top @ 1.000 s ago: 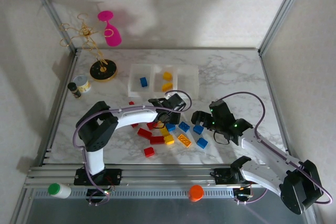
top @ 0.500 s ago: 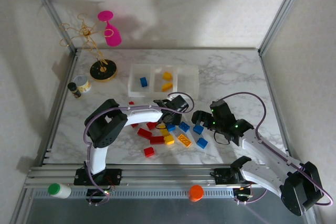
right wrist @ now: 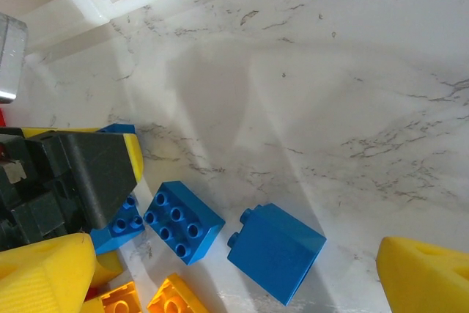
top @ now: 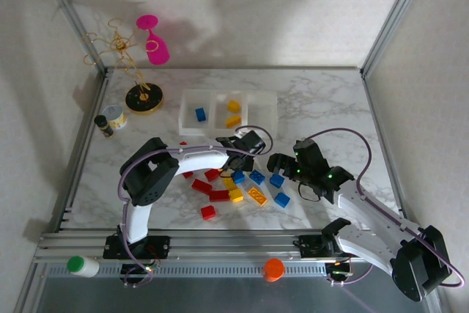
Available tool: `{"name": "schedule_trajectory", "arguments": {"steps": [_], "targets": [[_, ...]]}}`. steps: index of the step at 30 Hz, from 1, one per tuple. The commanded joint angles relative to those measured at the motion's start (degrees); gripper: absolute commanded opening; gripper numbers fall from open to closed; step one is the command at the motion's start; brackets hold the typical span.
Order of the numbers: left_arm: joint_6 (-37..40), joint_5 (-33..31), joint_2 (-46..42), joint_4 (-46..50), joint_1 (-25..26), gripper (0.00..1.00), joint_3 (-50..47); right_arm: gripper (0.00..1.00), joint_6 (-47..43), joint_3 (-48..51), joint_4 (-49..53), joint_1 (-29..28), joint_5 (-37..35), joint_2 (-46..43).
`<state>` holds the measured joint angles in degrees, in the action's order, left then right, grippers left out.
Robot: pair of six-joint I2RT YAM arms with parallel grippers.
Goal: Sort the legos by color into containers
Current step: Pick up the lego from the center of the table, then place the lego in the container.
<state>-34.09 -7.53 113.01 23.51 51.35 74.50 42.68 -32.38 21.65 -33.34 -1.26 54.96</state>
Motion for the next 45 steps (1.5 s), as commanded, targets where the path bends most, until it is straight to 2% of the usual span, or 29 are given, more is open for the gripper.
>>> {"name": "schedule_trajectory", "arguments": {"steps": [1, 12, 20, 23, 28, 35, 38, 40, 45], "targets": [[0.42, -3.08, -3.91, 1.89, -0.02, 0.38, 1.75, 0.99, -1.22, -1.49, -1.21, 0.38, 0.33, 0.24], [0.5, -7.67, -17.25, 2.99, -4.42, 0.38, -1.92, 0.99, -4.8, -4.25, -9.58, 0.17, 5.95, 3.43], [3.2, -12.5, -23.29, 3.79, -17.72, 0.38, -1.99, 0.99, -3.1, -7.11, -19.53, -1.77, 10.35, 12.86], [4.21, -13.08, -21.48, 3.6, -23.02, 0.38, 0.5, 0.99, -2.46, -8.37, -21.87, -1.96, 11.35, 16.1], [5.18, -10.54, -14.14, 0.46, -27.72, 0.38, 5.38, 0.99, -2.16, -11.36, -23.12, -1.93, 11.83, 20.69], [6.2, -11.24, -0.11, 1.38, -28.57, 0.4, 17.4, 0.99, -2.82, -12.56, -21.74, -1.91, 9.93, 22.21], [6.81, -12.54, 4.19, 3.73, -28.64, 0.44, 22.27, 0.99, -2.39, -11.77, -21.56, -1.83, 9.23, 21.45], [7.51, -13.54, 5.49, 4.26, -28.59, 0.5, 23.87, 0.99, -2.58, -11.58, -21.1, -1.82, 8.85, 20.94], [8.29, -10.3, 5.38, 5.66, -28.63, 0.6, 25.27, 0.99, -1.85, -10.48, -20.42, -0.51, 7.92, 19.1]]}}
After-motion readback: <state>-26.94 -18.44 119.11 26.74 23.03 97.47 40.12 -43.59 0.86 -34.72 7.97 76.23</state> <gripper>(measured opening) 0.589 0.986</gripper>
